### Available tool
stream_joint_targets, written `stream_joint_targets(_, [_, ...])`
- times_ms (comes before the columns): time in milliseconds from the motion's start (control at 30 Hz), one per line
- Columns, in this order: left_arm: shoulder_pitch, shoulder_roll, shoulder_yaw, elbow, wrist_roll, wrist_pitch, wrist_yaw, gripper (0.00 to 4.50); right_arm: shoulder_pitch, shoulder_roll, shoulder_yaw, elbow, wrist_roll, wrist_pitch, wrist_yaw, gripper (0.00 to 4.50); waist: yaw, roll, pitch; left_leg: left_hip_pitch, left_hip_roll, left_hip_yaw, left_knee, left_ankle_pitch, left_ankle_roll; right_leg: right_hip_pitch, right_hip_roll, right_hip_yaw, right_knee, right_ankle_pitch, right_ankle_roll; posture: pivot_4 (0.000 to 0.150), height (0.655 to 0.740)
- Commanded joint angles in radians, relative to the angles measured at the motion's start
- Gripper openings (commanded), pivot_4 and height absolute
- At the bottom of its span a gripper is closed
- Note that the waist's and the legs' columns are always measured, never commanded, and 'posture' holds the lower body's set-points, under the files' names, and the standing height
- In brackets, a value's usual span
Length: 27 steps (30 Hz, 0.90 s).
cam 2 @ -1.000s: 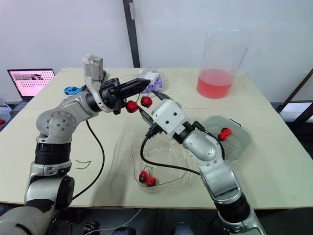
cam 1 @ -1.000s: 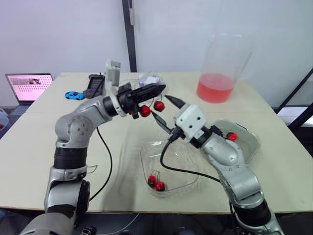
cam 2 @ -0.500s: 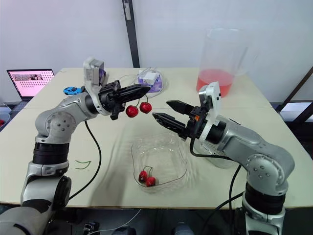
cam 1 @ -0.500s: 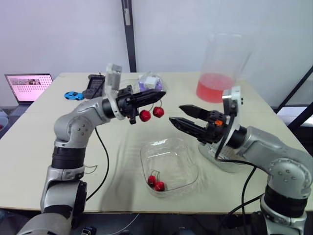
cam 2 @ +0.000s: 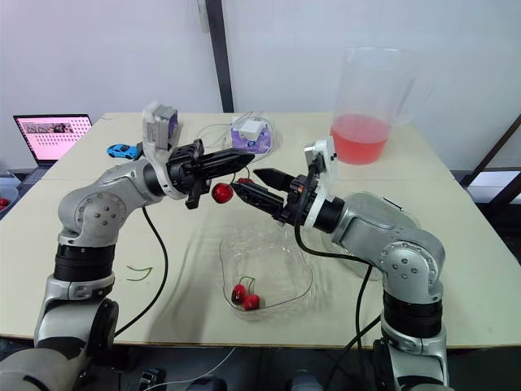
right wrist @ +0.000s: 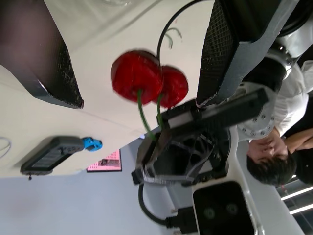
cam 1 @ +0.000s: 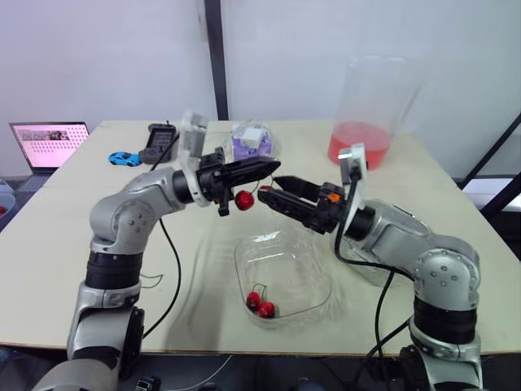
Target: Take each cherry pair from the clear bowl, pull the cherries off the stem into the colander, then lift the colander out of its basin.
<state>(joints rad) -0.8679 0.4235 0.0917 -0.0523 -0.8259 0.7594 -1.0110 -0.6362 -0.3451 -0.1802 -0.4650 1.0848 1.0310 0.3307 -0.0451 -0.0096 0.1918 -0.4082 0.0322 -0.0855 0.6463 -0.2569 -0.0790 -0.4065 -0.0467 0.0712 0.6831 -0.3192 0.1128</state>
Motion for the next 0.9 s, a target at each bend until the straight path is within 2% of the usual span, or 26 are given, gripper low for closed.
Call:
stream_joint_targets(33, [-0.01,0.0,0.01,-0.033,-0.018,-0.006,0.004,0.0,-0.016,0.014,0.018,-0.02,0.022,-0.025,-0.015,3.96,0.0,0.0,0.0,0.0,0.0,0.0,0.0,0.0,0.0,0.0,0.0,0.0,0.0,0.0,0.0,0.15,0.7332])
stream_joint_targets(200, [-0.013,-0.004,0.005,-0.026,-0.015,-0.016,0.003,0.0,-0.014,0.021,0.039,-0.005,0.015,-0.037,-0.03,3.96,0.0,0.0,0.0,0.0,0.0,0.0,0.0,0.0,0.0,0.0,0.0,0.0,0.0,0.0,0.0,0.15,0.7332])
stream_joint_targets(300, [-0.014,-0.007,0.006,-0.025,-0.015,-0.019,0.006,0.0,-0.011,0.018,0.046,0.003,0.011,-0.043,-0.033,3.08,0.0,0.0,0.0,0.0,0.0,0.0,0.0,0.0,0.0,0.0,0.0,0.0,0.0,0.0,0.0,0.15,0.7332])
stream_joint_targets(333, [-0.014,-0.009,0.006,-0.024,-0.014,-0.02,0.007,0.0,-0.009,0.016,0.048,0.005,0.011,-0.044,-0.033,2.66,0.0,0.0,0.0,0.0,0.0,0.0,0.0,0.0,0.0,0.0,0.0,0.0,0.0,0.0,0.0,0.15,0.7332])
stream_joint_targets(367, [-0.014,-0.01,0.006,-0.024,-0.014,-0.02,0.007,0.0,-0.008,0.013,0.051,0.006,0.01,-0.045,-0.032,2.05,0.0,0.0,0.0,0.0,0.0,0.0,0.0,0.0,0.0,0.0,0.0,0.0,0.0,0.0,0.0,0.15,0.7332])
stream_joint_targets(433, [-0.014,-0.013,0.006,-0.025,-0.014,-0.02,0.008,0.0,-0.007,0.01,0.054,0.008,0.009,-0.047,-0.032,1.21,0.0,0.0,0.0,0.0,0.0,0.0,0.0,0.0,0.0,0.0,0.0,0.0,0.0,0.0,0.0,0.15,0.7332])
stream_joint_targets(900, [-0.015,-0.019,0.006,-0.021,-0.011,-0.023,0.009,0.0,0.008,-0.058,0.047,0.004,0.045,-0.018,0.005,1.21,0.0,0.0,0.0,0.0,0.0,0.0,0.0,0.0,0.0,0.0,0.0,0.0,0.0,0.0,0.0,0.15,0.7332])
